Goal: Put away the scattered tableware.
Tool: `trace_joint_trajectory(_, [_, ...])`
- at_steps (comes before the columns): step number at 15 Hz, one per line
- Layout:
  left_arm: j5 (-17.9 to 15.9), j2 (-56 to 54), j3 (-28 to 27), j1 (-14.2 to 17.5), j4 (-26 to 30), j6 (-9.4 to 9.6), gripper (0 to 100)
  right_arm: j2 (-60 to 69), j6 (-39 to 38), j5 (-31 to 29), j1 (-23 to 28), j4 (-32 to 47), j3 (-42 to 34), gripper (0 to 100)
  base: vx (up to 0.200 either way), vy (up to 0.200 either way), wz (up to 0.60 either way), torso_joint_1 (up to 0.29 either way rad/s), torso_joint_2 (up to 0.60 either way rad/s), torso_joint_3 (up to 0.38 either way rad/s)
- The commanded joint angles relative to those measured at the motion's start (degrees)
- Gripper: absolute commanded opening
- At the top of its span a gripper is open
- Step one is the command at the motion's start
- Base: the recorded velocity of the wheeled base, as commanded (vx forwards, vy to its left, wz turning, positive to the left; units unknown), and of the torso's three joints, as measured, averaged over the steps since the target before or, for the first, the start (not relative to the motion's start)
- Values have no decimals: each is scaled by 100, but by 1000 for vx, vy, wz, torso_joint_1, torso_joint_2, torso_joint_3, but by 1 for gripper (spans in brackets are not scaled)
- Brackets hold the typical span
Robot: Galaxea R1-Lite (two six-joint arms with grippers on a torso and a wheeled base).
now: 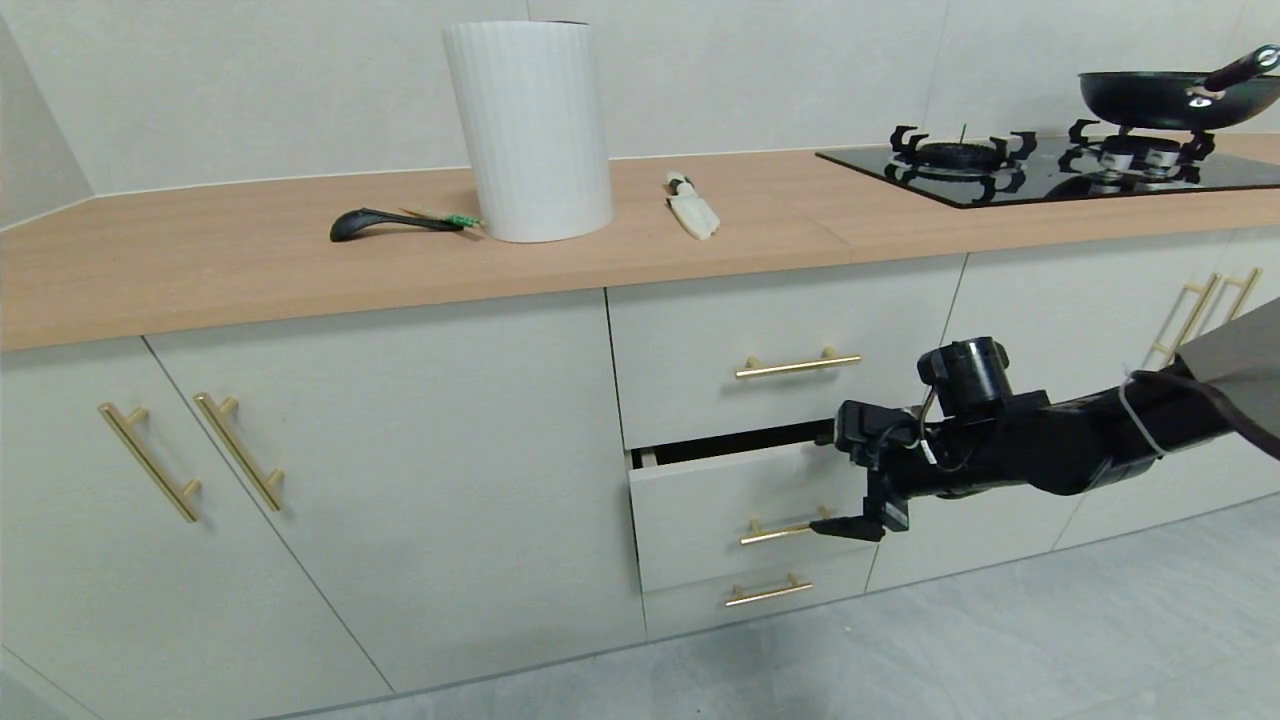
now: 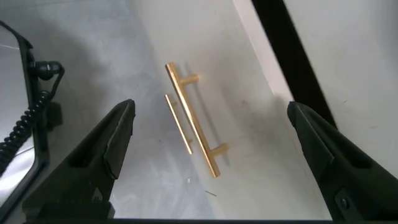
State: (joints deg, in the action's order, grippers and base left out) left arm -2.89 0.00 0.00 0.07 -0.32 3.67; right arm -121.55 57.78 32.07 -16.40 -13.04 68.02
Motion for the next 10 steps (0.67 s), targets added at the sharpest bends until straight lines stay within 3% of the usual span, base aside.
trace_joint_trajectory(1, [-1,0,0,1,-3,2,100,-290,5,-8,5,-14,203,100,0,0,0,0,0,0])
trace_joint_trajectory(5, [-1,0,0,1,-3,-7,100,-1020,5,1,5,12,862,100,0,0,0,0,0,0])
trace_joint_trajectory(10, [-1,0,0,1,-3,-7,100,-1072,14,1,-13,21,783,100,0,0,0,0,0,0])
